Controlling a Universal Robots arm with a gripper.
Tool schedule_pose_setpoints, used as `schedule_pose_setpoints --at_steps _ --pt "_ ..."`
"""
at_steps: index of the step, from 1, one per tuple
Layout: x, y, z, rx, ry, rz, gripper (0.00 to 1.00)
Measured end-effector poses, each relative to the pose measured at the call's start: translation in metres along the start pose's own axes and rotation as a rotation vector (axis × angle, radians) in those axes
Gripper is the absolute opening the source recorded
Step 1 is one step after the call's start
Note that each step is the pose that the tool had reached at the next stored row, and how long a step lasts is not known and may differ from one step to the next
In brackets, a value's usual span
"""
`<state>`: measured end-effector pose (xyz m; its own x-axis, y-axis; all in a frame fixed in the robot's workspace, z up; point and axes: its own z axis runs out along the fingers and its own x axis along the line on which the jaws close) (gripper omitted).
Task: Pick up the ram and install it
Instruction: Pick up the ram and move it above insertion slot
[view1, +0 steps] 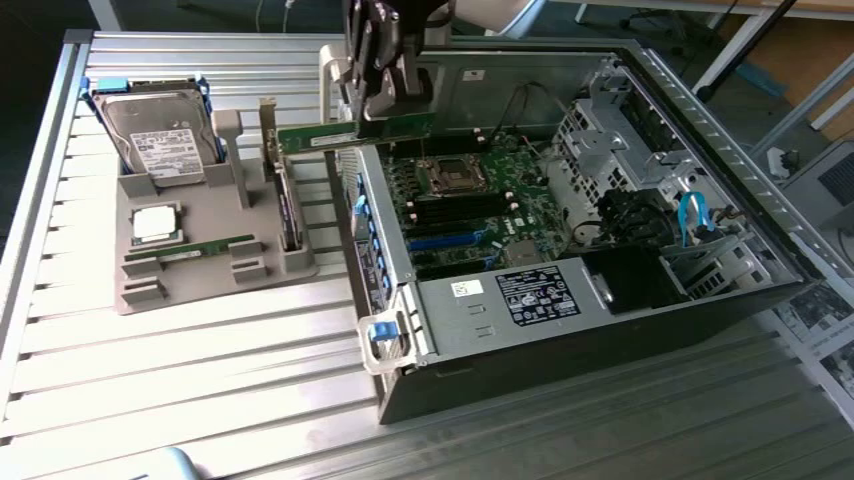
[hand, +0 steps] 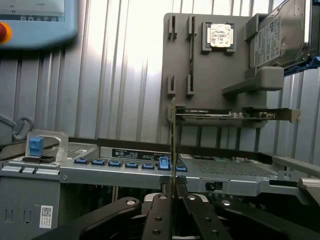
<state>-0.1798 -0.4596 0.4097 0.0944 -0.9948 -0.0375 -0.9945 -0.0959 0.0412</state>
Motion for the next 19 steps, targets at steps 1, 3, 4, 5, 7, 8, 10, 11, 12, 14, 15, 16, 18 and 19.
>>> schedule_pose_setpoints --at_steps 1,3,4,5,7,8,10,11,12,14,15,16,18,19 --pt "0.0 -0.0017 -0.0001 0.0 0.0001 0.0 0.13" --pt "0.001 -0.006 -0.0003 -0.0001 0.0004 0.0 0.13" --pt "0.001 -0.0077 -0.0004 -0.0001 0.0006 0.0 0.13" --pt "0.001 -0.0093 -0.0005 -0.0001 0.0006 0.0 0.13" --pt "0.001 -0.0122 -0.0006 -0.0001 0.0008 0.0 0.13" --pt "0.001 -0.0152 -0.0007 -0.0001 0.001 0.0 0.13" --pt "0.002 -0.0196 -0.0009 -0.0001 0.0013 0.0 0.13" --pt "0.002 -0.0206 -0.001 -0.0002 0.0014 0.0 0.13" --pt "0.002 -0.0218 -0.001 -0.0002 0.0015 0.0 0.13" --pt "0.002 -0.0249 -0.0012 -0.0002 0.0018 0.0 0.13" --pt "0.002 -0.0258 -0.0012 -0.0002 0.0017 0.0 0.13" --pt "0.003 -0.0274 -0.0013 -0.0002 0.0019 0.0 0.13" --pt "0.003 -0.0318 -0.0014 -0.0002 0.0021 0.0 0.13" --pt "0.003 -0.0335 -0.0015 -0.0002 0.0022 0.0 0.13"
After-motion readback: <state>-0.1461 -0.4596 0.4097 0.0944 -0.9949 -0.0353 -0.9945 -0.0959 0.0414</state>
